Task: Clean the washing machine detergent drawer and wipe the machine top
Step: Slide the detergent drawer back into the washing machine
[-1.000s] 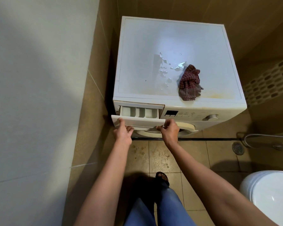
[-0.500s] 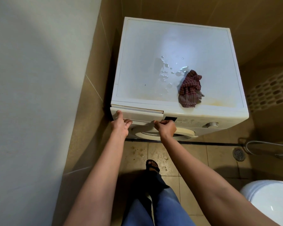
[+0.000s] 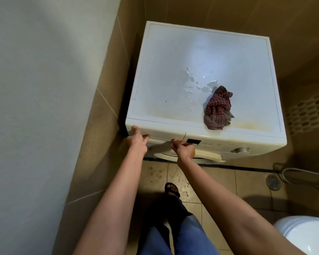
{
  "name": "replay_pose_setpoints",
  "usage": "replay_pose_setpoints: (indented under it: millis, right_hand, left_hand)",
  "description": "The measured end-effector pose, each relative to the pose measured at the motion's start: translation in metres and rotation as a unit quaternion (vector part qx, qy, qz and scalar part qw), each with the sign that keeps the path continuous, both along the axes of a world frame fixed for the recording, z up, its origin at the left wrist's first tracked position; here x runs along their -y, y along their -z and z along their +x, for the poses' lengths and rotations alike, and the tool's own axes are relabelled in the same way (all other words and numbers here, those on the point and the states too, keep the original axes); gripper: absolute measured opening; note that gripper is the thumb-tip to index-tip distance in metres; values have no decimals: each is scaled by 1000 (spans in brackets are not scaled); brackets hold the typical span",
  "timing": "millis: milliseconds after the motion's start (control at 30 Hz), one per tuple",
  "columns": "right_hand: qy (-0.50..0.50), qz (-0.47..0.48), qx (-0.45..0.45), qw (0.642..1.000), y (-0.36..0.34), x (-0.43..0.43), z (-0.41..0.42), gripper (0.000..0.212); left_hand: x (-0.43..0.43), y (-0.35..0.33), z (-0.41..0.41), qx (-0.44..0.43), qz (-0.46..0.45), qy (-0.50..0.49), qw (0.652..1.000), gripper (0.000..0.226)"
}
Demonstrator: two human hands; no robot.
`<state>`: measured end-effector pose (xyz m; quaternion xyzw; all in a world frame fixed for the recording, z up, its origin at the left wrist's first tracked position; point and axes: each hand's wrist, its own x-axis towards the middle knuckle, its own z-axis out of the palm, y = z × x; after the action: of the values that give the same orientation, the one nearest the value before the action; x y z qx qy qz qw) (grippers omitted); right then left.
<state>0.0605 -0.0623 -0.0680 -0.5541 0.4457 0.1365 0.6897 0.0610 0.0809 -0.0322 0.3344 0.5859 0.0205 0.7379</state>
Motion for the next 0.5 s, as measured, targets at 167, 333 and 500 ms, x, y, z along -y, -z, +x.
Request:
replay_pose_setpoints:
  millis: [167,333,500]
  right_hand:
    - [-36,-10,-16,999,3,1,-1,22]
    - [-219,-24,-12,975,0,16,-9,27]
    - [-273,24,-27,961,1,32,-32,20]
  left_hand:
    - [0,7,-6,11,-7,13,1000,55]
    - [12,20,-22,44,-64,83,994,70]
    - [34,12,-22,81,-101,77,989,104]
